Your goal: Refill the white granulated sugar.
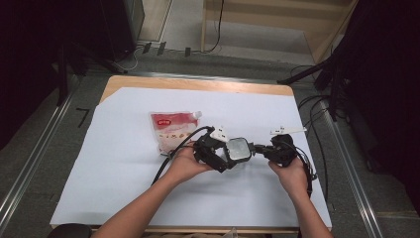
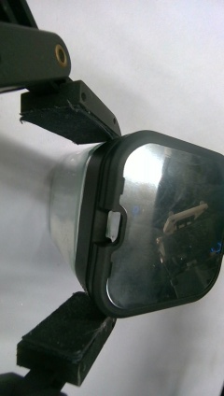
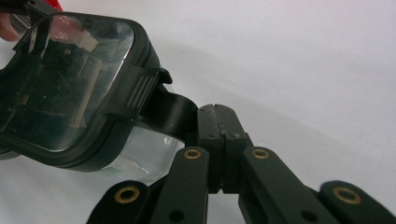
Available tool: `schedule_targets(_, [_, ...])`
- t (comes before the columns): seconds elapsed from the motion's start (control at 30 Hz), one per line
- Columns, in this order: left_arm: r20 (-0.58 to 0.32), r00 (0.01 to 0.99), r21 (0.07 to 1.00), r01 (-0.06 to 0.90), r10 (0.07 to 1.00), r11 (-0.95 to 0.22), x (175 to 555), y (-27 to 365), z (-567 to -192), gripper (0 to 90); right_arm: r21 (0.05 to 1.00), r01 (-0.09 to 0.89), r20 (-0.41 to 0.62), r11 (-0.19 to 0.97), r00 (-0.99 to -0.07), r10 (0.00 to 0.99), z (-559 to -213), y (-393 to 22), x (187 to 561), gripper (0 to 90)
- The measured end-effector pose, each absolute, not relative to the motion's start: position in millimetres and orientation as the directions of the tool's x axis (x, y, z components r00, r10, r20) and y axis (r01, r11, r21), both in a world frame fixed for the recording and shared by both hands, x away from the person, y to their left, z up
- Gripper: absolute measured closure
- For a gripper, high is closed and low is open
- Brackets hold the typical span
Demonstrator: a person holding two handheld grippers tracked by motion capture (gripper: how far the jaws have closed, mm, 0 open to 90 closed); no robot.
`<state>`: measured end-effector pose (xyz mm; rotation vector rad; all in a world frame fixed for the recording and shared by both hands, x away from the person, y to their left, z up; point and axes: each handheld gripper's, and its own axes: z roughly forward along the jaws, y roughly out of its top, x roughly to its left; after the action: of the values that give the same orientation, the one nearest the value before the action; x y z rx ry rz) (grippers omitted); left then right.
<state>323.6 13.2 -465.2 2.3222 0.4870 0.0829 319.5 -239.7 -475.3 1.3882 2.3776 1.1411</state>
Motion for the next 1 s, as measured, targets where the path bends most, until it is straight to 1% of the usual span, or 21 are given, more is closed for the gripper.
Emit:
schedule_targets(0.03, [-0.075, 0.927, 0.685, 0.315, 0.367, -0.657, 323.2, 12.4, -464.1, 18.6, 0.68, 0.679, 0.227, 0.277, -0.554, 0.801, -475.4, -239.8, 318.9, 90.0])
schedule_targets(0.37, [-0.091, 0.928, 0.69, 0.321, 0.362, -0.649, 324.7, 14.3, -462.1, 18.4, 0.677, 0.674, 0.216, 0.295, -0.565, 0.796, -476.2, -238.2, 317.8, 90.0])
schedule_targets(0.53, [-0.083, 0.935, 0.684, 0.305, 0.345, -0.662, 325.2, 14.3, -462.9, 17.8, 0.684, 0.667, 0.213, 0.296, -0.57, 0.793, -475.5, -236.2, 317.3, 90.0])
schedule_targets(0.63, [-0.097, 0.932, 0.687, 0.317, 0.35, -0.654, 325.7, 14.2, -463.2, 17.4, 0.683, 0.668, 0.211, 0.296, -0.568, 0.795, -475.1, -235.5, 316.7, 90.0])
schedule_targets(0.73, [-0.15, 0.923, 0.689, 0.354, 0.353, -0.632, 329.8, 14.2, -463.5, 15.6, 0.686, 0.663, 0.206, 0.3, -0.572, 0.794, -475.3, -235.2, 316.6, 90.0])
schedule_targets(0.77, [-0.149, 0.924, 0.687, 0.354, 0.353, -0.635, 330.0, 13.5, -462.3, 15.4, 0.685, 0.663, 0.205, 0.301, -0.572, 0.794, -475.2, -235.1, 316.6, 90.0])
schedule_targets(0.9, [-0.086, 0.936, 0.685, 0.305, 0.342, -0.661, 326.6, 10.2, -457.4, 17.1, 0.685, 0.664, 0.205, 0.301, -0.572, 0.794, -475.3, -235.3, 316.4, 90.0])
schedule_targets(1.0, [-0.079, 0.936, 0.684, 0.302, 0.344, -0.664, 325.8, 9.9, -456.6, 17.3, 0.687, 0.661, 0.205, 0.302, -0.575, 0.792, -475.3, -235.4, 316.3, 90.0])
